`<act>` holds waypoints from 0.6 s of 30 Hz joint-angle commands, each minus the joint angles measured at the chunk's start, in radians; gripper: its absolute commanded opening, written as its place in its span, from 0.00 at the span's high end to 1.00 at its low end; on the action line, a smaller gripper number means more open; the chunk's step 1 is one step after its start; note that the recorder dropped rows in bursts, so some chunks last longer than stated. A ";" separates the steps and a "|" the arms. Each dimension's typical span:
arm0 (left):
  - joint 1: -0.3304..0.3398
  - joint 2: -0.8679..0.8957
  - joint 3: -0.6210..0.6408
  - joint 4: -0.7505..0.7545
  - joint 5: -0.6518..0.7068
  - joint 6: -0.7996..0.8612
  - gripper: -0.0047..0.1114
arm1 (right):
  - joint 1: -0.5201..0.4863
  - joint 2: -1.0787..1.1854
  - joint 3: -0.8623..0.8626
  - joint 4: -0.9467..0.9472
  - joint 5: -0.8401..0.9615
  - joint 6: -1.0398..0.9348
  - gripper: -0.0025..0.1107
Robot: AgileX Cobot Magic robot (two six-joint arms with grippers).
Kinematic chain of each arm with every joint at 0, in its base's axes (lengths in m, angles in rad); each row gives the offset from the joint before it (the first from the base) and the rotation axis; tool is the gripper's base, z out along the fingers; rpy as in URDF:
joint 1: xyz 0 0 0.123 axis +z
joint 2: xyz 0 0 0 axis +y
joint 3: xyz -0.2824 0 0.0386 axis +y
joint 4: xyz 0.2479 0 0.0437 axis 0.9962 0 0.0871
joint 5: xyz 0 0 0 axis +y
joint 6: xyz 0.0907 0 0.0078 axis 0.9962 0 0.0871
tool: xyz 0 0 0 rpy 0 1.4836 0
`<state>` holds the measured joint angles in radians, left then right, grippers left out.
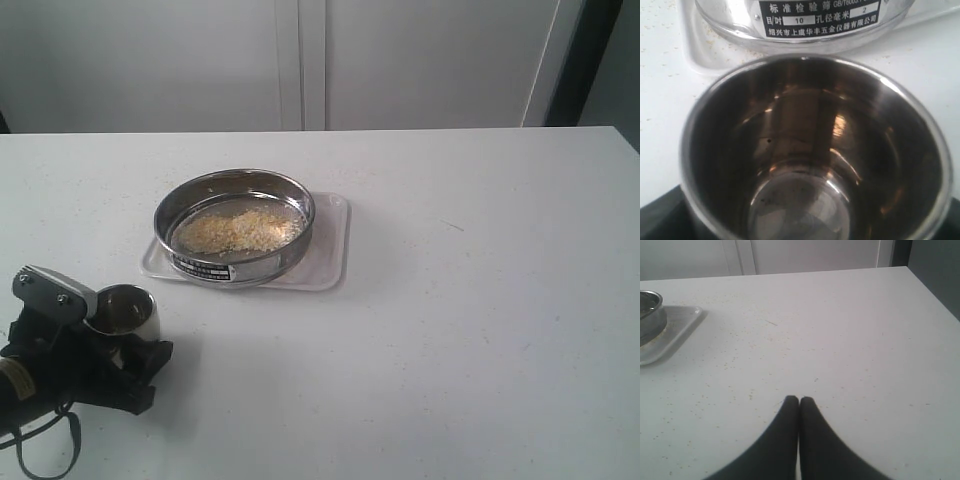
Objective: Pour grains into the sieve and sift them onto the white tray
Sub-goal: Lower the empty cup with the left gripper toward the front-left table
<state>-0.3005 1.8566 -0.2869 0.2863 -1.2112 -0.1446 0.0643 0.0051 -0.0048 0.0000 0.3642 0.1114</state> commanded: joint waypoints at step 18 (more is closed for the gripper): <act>-0.003 0.058 0.005 -0.017 -0.010 0.011 0.93 | -0.001 -0.005 0.005 0.000 -0.015 -0.002 0.98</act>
<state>-0.3005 1.9027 -0.2869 0.2787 -1.2868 -0.1427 0.0643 0.0051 -0.0048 0.0000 0.3642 0.1114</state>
